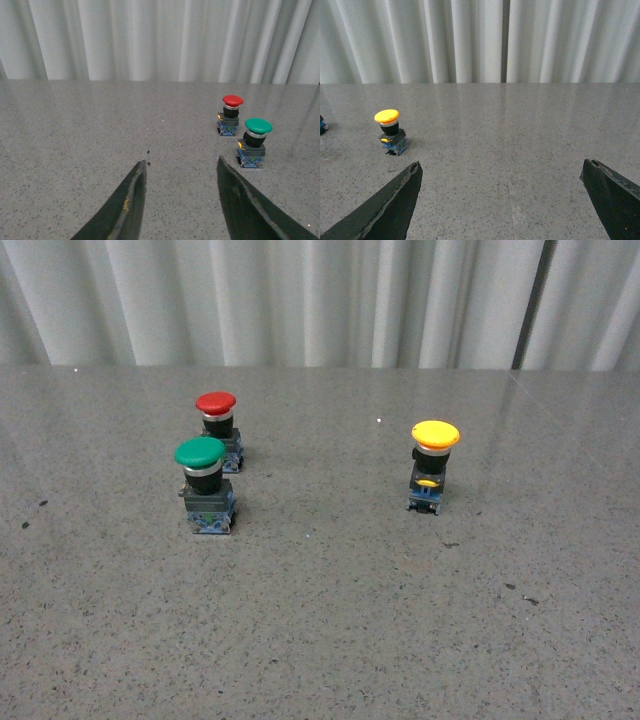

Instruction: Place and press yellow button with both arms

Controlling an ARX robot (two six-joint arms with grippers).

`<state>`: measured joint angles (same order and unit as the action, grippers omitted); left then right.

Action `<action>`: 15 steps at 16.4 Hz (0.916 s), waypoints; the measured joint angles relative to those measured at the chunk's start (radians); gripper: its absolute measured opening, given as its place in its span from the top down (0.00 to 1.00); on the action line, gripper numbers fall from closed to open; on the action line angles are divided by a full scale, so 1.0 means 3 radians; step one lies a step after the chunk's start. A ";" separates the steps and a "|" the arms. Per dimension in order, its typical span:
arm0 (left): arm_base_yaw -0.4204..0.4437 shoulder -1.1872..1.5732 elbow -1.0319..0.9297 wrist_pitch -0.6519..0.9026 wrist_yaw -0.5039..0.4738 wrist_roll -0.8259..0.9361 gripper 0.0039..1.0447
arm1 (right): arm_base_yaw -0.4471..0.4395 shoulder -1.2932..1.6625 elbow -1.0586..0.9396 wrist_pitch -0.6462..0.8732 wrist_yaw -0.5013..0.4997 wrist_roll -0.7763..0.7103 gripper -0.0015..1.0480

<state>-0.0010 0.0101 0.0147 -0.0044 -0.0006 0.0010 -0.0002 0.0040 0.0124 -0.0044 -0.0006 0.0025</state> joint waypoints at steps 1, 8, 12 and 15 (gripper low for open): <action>0.0000 0.0000 0.0000 0.0001 0.0001 0.0001 0.50 | 0.0000 0.0000 0.0000 0.0000 0.0000 0.0000 0.06; 0.0000 0.0000 0.0000 0.0003 0.0006 0.0003 0.06 | -0.0383 0.0170 0.0015 0.0392 -0.0828 0.0417 0.06; 0.0000 0.0000 0.0000 0.0001 -0.0003 0.0003 0.06 | -0.0028 0.1353 0.0572 0.1485 -0.1357 0.1073 0.06; 0.0000 0.0000 0.0000 0.0001 -0.0003 0.0003 0.06 | 0.0559 0.2740 0.1162 0.2076 -0.1016 0.0833 0.06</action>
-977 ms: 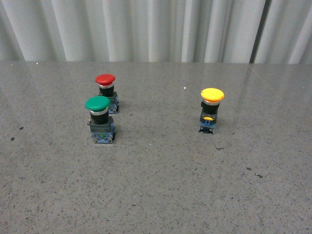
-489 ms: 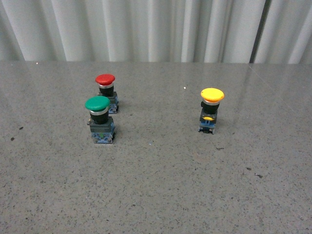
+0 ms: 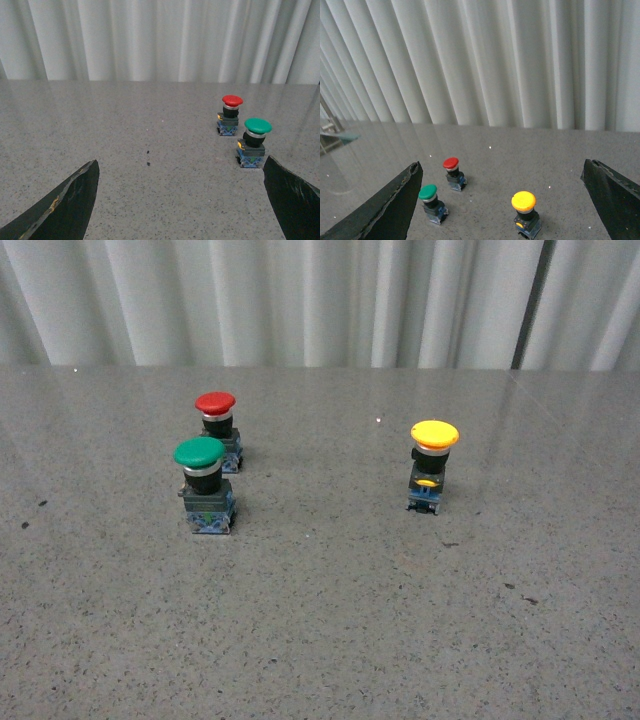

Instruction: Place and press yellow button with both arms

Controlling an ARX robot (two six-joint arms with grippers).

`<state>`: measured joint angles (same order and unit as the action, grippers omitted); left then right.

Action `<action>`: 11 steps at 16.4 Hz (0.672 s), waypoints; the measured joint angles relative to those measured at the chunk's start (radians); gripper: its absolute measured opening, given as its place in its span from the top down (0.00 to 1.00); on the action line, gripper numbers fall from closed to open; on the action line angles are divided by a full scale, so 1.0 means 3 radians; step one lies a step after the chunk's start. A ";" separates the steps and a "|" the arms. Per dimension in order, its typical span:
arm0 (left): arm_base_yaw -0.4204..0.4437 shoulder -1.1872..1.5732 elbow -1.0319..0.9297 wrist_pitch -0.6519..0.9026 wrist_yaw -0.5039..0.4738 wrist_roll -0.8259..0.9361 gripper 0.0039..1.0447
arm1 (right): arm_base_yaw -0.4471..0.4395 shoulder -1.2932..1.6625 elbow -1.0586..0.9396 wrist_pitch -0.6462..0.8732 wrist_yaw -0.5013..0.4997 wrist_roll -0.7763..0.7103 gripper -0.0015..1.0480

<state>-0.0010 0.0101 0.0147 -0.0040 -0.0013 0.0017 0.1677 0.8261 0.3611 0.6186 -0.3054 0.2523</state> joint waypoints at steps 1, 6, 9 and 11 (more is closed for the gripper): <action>0.0000 0.0000 0.0000 0.0000 0.0001 0.0000 0.06 | 0.0145 0.0395 0.0210 0.0013 0.0102 -0.0109 0.06; 0.0000 0.0000 0.0000 0.0000 0.0001 -0.0001 0.06 | 0.0622 0.1962 0.1354 -0.0346 0.0519 -0.0584 0.06; 0.0000 0.0000 0.0000 0.0000 0.0001 -0.0001 0.06 | 0.0758 0.2388 0.1736 -0.0534 0.0687 -0.0746 0.09; 0.0000 0.0000 0.0000 0.0000 0.0001 -0.0001 0.06 | 0.0782 0.2603 0.1925 -0.0659 0.0772 -0.0838 0.26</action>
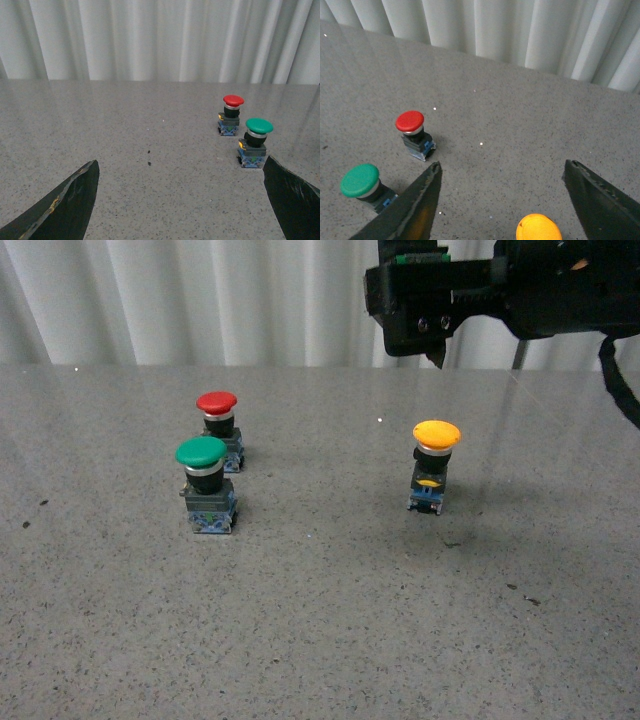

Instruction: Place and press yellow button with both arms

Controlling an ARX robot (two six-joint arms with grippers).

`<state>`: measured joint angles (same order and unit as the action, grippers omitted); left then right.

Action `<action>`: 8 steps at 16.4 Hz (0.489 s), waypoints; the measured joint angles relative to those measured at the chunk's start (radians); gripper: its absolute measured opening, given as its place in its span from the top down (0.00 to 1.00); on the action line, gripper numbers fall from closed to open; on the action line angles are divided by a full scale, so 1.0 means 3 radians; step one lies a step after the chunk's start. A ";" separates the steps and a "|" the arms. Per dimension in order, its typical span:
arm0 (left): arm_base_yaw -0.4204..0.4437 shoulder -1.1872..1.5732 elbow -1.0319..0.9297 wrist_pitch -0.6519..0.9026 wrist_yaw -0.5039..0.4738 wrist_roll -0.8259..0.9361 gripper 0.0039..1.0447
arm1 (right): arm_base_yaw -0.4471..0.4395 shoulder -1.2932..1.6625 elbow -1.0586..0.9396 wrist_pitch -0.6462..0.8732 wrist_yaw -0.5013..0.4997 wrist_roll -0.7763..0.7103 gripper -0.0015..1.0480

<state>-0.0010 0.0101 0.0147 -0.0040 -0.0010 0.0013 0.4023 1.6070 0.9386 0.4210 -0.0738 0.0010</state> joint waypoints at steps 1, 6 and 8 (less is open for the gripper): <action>0.0000 0.0000 0.0000 0.0000 -0.0001 0.0000 0.06 | 0.0010 0.0120 0.0085 -0.0107 0.0037 -0.0051 0.38; 0.0000 0.0000 0.0000 0.0000 0.0000 0.0000 0.06 | -0.0023 0.0359 0.0160 -0.0371 0.0109 -0.0223 0.89; 0.0000 0.0000 0.0000 0.0000 0.0001 0.0001 0.06 | -0.0056 0.0359 0.0198 -0.0460 0.0122 -0.0267 0.98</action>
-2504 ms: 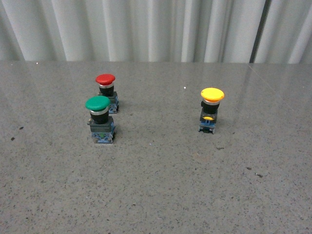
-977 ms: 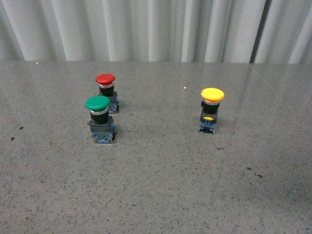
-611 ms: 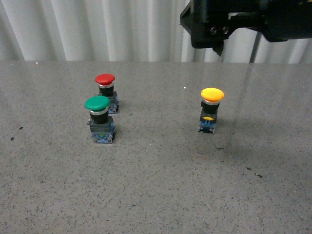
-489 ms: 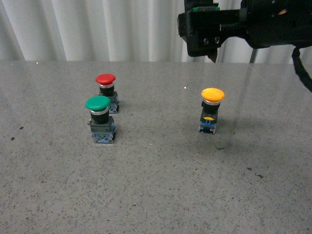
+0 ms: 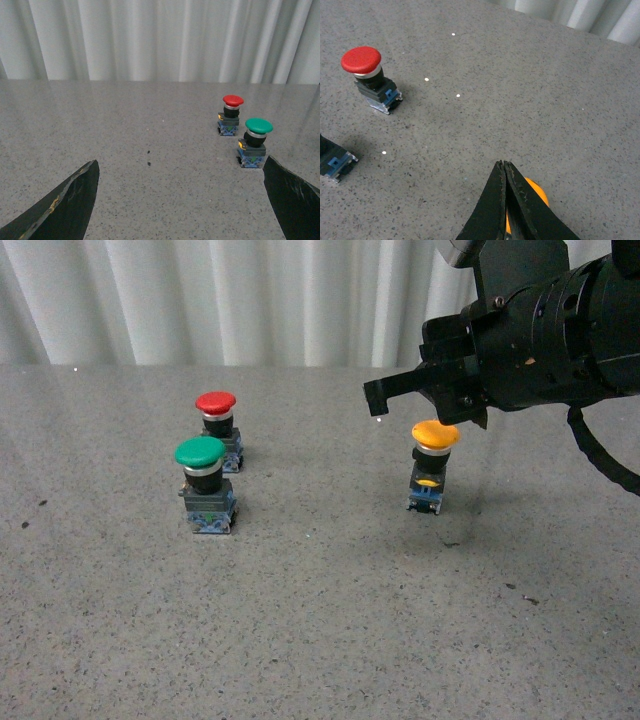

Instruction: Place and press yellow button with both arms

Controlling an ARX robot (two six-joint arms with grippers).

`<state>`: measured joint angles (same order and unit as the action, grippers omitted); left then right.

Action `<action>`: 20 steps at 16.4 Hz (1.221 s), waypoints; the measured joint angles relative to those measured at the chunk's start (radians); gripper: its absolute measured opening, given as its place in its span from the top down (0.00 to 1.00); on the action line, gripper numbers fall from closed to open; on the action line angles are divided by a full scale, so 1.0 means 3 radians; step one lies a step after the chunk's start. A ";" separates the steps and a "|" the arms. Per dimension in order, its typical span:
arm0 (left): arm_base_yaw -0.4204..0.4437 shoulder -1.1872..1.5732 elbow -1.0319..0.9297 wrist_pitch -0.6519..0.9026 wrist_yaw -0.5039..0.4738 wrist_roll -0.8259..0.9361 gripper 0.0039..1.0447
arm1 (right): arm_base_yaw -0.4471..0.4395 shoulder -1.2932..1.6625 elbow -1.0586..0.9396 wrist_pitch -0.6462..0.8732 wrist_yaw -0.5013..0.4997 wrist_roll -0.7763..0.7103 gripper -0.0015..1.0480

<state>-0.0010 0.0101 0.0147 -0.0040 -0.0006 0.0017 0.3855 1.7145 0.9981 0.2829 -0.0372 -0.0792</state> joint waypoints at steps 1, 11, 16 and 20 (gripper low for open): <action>0.0000 0.0000 0.0000 0.0000 0.0000 0.0000 0.06 | -0.0008 0.0003 0.0017 -0.0056 0.0019 -0.0005 0.98; 0.0000 0.0000 0.0000 0.0000 -0.0001 0.0000 0.06 | -0.0024 0.0174 0.0036 -0.0150 0.0028 -0.0081 0.98; 0.0000 0.0000 0.0000 0.0000 0.0000 0.0000 0.06 | -0.0024 0.0174 0.0034 -0.0173 0.0027 -0.0095 0.98; 0.0000 0.0000 0.0000 0.0000 0.0000 0.0000 0.06 | -0.0024 0.0174 0.0032 -0.0257 0.0027 -0.0156 0.98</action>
<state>-0.0010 0.0101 0.0147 -0.0040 -0.0006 0.0017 0.3782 1.7668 1.0077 0.2058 -0.0292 -0.1261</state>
